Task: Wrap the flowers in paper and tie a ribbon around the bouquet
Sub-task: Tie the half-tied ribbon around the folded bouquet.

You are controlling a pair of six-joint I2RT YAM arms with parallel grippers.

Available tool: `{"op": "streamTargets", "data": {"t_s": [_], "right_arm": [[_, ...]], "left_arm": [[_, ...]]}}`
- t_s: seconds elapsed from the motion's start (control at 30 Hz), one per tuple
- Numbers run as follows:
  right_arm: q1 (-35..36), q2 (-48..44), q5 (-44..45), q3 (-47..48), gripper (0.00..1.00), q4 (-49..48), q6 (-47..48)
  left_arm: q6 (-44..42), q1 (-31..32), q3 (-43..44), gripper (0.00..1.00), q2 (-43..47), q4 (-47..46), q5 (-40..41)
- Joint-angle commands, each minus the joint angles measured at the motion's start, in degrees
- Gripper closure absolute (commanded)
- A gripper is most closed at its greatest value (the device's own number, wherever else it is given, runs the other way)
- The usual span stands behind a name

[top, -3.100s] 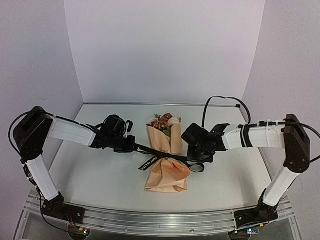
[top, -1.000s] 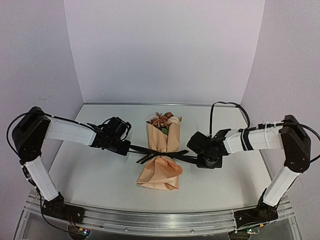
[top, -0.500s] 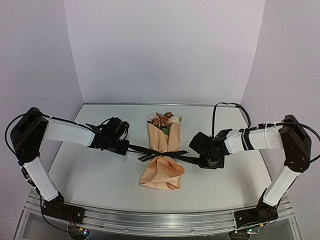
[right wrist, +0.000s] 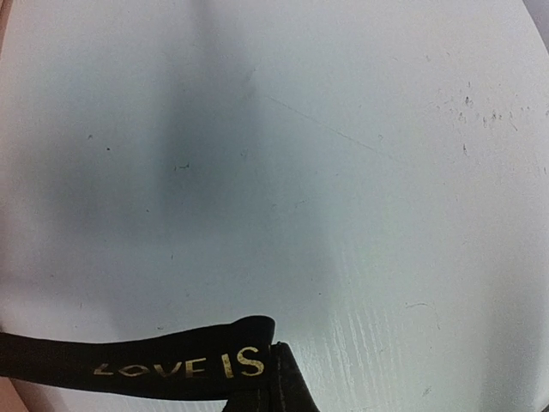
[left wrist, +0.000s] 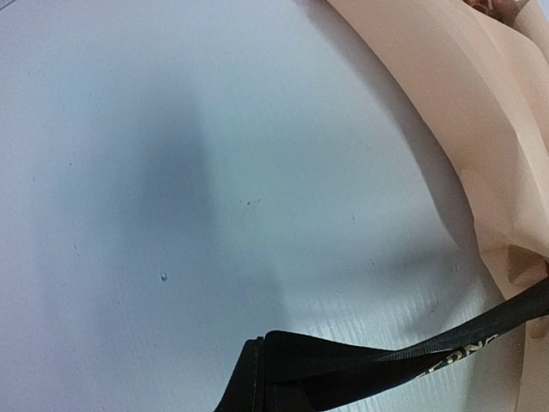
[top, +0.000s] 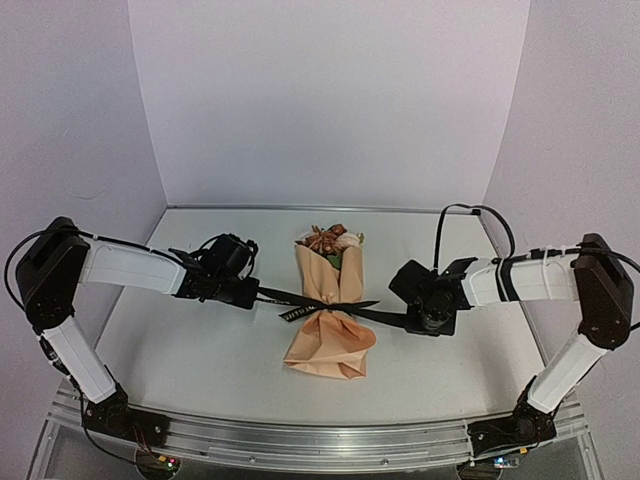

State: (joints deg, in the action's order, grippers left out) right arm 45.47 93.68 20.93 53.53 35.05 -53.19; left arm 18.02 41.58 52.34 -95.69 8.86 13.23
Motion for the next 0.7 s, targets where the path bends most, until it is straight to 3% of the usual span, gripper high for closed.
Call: {"op": "streamTargets", "data": {"t_s": [0.0, 0.67], "right_arm": [[-3.4, -2.5, 6.4, -3.0, 1.00, 10.7, -1.0], [-6.6, -5.9, 6.6, -6.5, 1.00, 10.4, -0.7]], "left_arm": [[0.4, -3.7, -2.0, 1.00, 2.1, 3.6, 9.1], [1.1, -6.3, -3.8, 1.00, 3.7, 2.0, 7.2]]}}
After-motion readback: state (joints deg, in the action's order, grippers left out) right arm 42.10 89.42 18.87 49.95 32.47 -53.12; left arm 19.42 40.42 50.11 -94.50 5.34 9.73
